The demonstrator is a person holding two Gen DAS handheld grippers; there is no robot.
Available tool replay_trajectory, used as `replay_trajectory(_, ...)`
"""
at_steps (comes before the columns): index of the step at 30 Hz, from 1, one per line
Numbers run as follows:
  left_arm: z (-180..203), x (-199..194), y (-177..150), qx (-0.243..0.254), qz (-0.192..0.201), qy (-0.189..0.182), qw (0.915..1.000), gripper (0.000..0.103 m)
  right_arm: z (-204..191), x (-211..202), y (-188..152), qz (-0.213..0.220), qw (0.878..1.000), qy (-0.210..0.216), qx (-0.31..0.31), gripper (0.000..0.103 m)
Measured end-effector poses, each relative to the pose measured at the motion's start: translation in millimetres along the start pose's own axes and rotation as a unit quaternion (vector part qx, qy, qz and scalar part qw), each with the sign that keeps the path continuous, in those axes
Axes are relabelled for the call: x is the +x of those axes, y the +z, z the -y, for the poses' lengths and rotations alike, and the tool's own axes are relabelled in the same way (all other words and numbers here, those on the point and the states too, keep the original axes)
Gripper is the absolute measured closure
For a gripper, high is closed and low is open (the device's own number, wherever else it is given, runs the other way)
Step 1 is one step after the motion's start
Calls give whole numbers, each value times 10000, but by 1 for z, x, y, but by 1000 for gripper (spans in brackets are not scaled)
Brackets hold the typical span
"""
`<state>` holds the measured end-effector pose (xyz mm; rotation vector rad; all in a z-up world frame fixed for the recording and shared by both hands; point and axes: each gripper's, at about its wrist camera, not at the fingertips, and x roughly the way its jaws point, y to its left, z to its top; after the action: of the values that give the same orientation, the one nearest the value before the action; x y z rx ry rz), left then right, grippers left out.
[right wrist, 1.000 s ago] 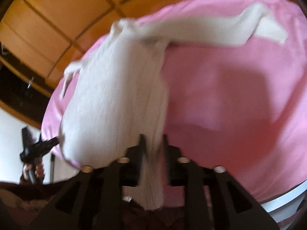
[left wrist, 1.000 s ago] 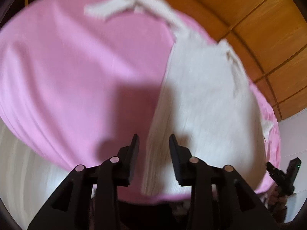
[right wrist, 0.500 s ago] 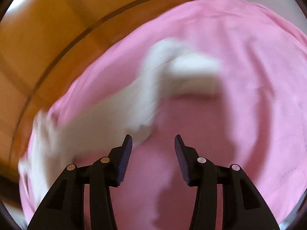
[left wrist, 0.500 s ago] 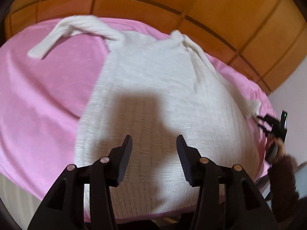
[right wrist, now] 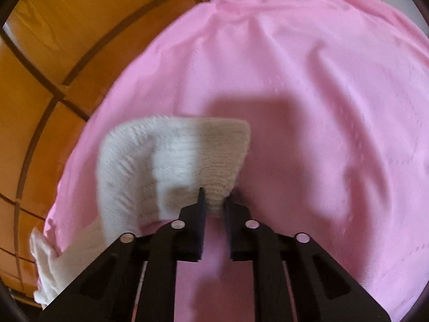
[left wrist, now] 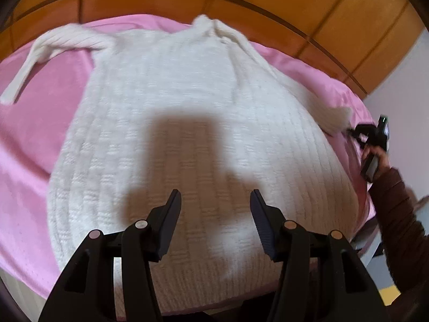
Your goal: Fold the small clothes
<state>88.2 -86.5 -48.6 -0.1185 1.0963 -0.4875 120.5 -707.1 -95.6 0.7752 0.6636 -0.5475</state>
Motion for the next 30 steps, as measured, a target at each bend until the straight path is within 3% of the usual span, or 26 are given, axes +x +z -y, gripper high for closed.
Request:
replay_trajectory(7, 9, 13, 8, 272, -129, -146, 9994, 50, -16, -111, 68, 1151, 9916, 221, -541, 94)
replay_trajectory(11, 10, 19, 8, 220, -155, -223, 9994, 50, -23, -146, 113, 1673, 9841, -25, -600, 94)
replay_trajectory(15, 7, 22, 9, 176, -215, -216, 9994, 50, -17, -149, 147, 1845, 9807, -449, -465, 96)
replay_trajectory(17, 5, 22, 11, 154, -208, -206, 9995, 50, -10, -137, 160, 1845, 9782, -867, -403, 103)
replay_trajectory(19, 3, 24, 13, 113, -220, -191, 9995, 50, 3, -119, 168, 1739, 9747, -1378, -256, 103)
replay_trajectory(22, 3, 27, 13, 71, -261, -197, 9994, 50, 27, -92, 169, 1383, 9783, -1545, 31, 103)
replay_trajectory(24, 3, 31, 12, 41, -296, -228, 9993, 49, 33, -85, 153, 1283, 9848, -1167, -42, 103)
replay_trajectory(25, 3, 33, 12, 41, -326, -236, 9992, 49, 33, -80, 142, 1130, 9895, -898, -90, 100)
replay_trajectory(28, 8, 38, 13, 121, -398, -254, 9988, 49, 20, -65, 99, 679, 9957, -425, -461, 45)
replay_trajectory(30, 10, 37, 13, 163, -368, -264, 9988, 49, 13, -54, 74, 283, 9981, 5, -542, 45)
